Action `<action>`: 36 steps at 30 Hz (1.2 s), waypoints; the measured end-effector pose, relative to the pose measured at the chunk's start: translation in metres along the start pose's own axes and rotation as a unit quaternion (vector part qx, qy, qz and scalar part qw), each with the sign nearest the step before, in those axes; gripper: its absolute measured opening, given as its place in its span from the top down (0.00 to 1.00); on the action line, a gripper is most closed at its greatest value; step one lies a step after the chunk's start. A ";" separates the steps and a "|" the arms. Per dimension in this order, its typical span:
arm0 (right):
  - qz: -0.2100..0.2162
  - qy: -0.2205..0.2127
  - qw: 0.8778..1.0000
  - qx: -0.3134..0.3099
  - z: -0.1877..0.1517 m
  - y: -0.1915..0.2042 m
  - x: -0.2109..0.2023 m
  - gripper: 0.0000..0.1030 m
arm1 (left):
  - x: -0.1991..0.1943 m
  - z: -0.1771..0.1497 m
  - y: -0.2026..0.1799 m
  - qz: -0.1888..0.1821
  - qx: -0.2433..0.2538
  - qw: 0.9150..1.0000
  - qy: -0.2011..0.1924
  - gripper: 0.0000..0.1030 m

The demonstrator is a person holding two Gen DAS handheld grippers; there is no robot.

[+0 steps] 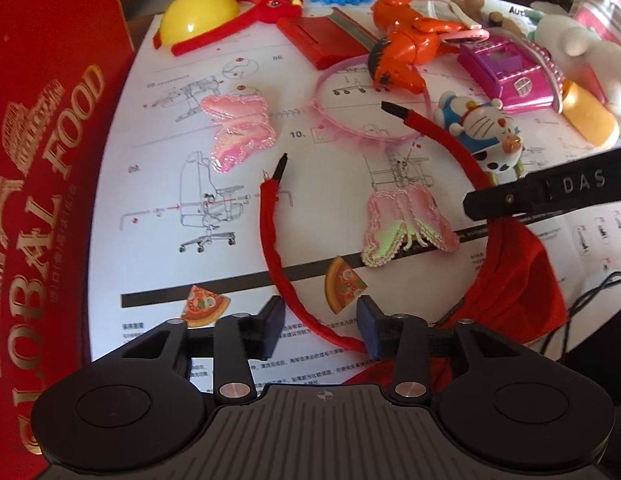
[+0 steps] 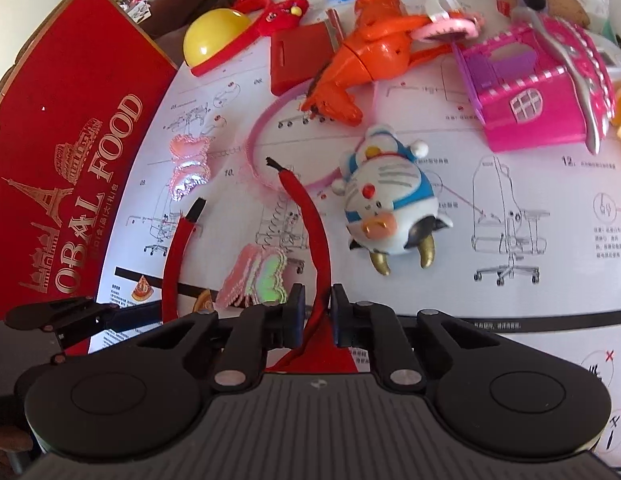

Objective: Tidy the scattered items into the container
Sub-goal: 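Close the left gripper on the red headband while the right gripper grasps it too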

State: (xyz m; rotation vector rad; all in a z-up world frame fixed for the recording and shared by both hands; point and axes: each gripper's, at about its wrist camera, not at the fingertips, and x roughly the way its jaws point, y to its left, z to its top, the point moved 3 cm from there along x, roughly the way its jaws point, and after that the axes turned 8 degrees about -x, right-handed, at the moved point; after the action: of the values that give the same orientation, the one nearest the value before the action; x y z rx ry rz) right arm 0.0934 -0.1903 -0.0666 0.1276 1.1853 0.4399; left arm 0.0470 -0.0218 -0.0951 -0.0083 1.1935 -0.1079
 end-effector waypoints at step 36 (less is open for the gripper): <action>-0.025 0.006 1.000 0.015 -0.018 0.003 0.005 0.87 | 0.000 0.001 0.004 -0.014 -0.027 1.000 0.001 0.44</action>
State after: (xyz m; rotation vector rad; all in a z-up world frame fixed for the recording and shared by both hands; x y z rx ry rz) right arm 0.0780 -0.1876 -0.0767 0.1215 1.2038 0.3802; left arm 0.0478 -0.0182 -0.0951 -0.0726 1.1988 -0.0995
